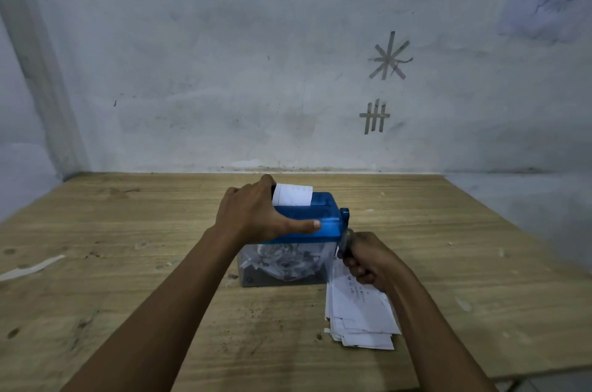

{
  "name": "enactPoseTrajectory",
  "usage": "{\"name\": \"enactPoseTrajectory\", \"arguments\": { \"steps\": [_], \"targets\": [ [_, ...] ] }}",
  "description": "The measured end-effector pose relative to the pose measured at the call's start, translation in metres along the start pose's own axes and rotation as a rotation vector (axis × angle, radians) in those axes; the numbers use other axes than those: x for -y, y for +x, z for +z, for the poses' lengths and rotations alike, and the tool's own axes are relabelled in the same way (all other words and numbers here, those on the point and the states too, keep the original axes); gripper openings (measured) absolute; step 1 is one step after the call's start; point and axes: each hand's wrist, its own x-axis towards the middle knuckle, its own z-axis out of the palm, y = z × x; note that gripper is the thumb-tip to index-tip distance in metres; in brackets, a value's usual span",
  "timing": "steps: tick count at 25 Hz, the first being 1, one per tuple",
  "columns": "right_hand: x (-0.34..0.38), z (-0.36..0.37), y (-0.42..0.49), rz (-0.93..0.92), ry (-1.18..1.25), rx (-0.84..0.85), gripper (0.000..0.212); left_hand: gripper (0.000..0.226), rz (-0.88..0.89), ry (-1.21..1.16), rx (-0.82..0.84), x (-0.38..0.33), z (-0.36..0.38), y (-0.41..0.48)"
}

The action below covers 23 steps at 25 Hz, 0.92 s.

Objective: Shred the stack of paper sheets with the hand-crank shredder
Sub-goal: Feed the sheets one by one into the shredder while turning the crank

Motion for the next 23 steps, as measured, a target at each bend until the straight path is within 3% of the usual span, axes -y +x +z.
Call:
{"name": "enactPoseTrajectory", "arguments": {
  "steps": [3,6,9,12,16,18,20,23],
  "targets": [
    [-0.003,-0.010,-0.038,-0.243,-0.108,-0.096,0.045,0.110,0.031,0.020,0.016,-0.001,0.000,0.001],
    [0.012,-0.026,-0.058,-0.551,-0.168,-0.136,0.034,0.111,0.059,0.022,0.029,0.001,0.000,0.003],
    [0.032,-0.030,-0.050,-0.689,-0.040,-0.176,0.021,0.110,0.088,0.027,0.036,0.001,0.000,0.003],
    [0.052,-0.026,-0.021,-0.768,0.052,-0.270,0.033,0.109,0.086,-0.011,0.021,0.002,0.001,0.005],
    [0.074,-0.021,0.030,-0.627,-0.012,-0.342,0.047,0.109,0.113,-0.039,0.020,0.003,0.000,0.005],
    [0.066,-0.017,0.055,-0.393,-0.068,-0.253,0.042,0.107,0.115,-0.059,0.029,0.004,0.001,0.005],
    [0.049,-0.012,0.068,-0.215,0.025,-0.099,0.026,0.109,0.116,-0.039,0.024,0.005,0.002,0.006],
    [0.026,-0.007,0.061,-0.180,0.141,-0.042,0.022,0.116,0.092,0.024,0.028,0.004,0.005,0.008]
  ]
}}
